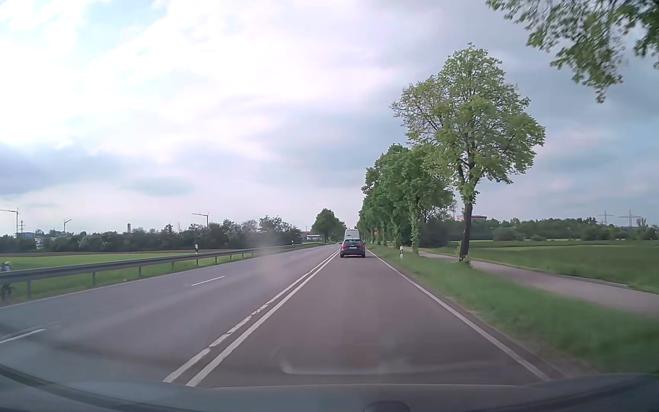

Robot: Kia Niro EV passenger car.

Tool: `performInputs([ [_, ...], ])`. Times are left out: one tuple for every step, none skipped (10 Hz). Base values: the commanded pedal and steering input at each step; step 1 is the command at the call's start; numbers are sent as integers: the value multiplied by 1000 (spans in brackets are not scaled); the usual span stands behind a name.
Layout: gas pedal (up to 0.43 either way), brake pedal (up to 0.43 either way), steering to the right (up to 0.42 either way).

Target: Follow the waypoints while adhering to traffic rules and regulations

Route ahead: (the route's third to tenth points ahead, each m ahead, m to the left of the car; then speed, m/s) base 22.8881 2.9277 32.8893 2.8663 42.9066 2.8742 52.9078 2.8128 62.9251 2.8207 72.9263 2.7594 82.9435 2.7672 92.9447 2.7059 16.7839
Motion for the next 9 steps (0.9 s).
performInputs([
  [157,0,-1],
  [157,0,-1],
  [157,0,-1],
  [169,0,-1],
  [169,0,-1],
  [169,0,-1],
  [169,0,-1],
  [169,0,-1],
  [169,0,-1],
])
